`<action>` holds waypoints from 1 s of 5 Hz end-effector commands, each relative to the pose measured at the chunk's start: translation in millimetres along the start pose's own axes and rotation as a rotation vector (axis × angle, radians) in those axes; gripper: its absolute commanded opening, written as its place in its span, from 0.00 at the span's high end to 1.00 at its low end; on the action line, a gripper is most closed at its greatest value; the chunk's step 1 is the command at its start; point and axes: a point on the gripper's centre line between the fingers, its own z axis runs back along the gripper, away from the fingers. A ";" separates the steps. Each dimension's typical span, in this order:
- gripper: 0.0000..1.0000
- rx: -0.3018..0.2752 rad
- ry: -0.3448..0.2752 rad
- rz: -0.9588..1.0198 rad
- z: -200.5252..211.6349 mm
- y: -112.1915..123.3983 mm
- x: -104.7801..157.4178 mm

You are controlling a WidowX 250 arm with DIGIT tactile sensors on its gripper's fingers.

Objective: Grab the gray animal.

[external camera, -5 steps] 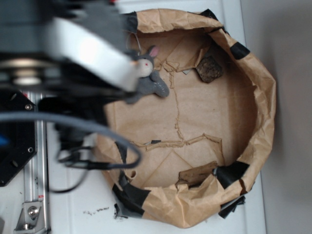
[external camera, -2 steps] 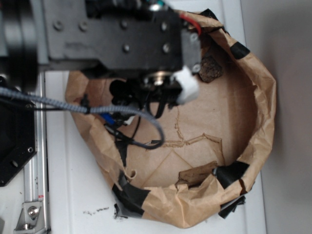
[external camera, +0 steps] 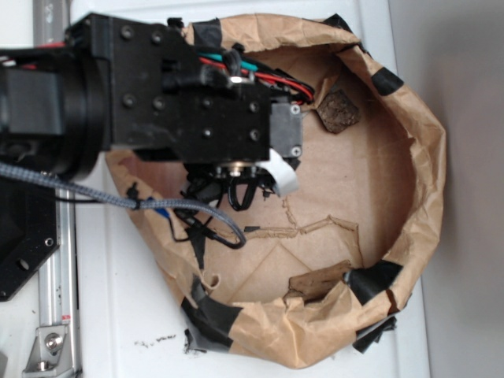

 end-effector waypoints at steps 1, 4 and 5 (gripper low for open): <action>0.00 0.024 -0.027 -0.004 6.8 -0.5 9.4; 0.00 0.053 -0.033 -0.135 -56.9 23.6 -11.0; 1.00 0.046 -0.035 -0.126 -56.3 23.0 -8.8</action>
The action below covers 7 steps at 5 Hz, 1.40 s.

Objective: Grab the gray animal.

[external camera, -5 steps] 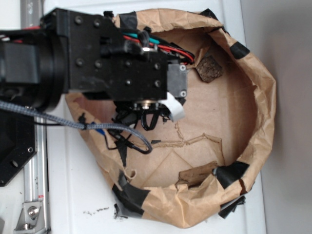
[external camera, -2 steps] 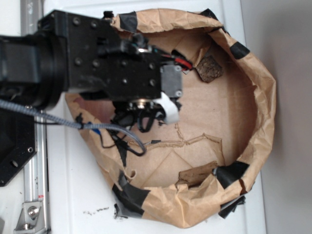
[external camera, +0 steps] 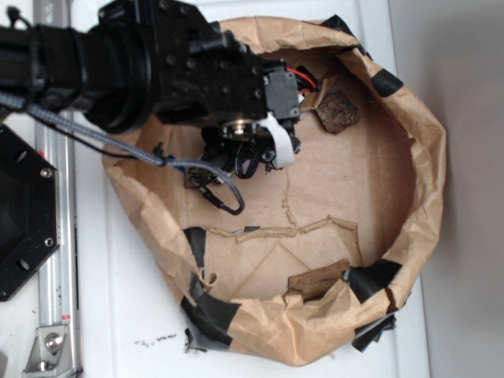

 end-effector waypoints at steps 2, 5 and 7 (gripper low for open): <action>1.00 -0.030 -0.051 -0.025 55.9 -22.4 33.2; 1.00 -0.092 -0.080 0.298 127.4 -15.2 83.1; 1.00 -0.164 -0.099 0.432 120.2 -1.4 73.5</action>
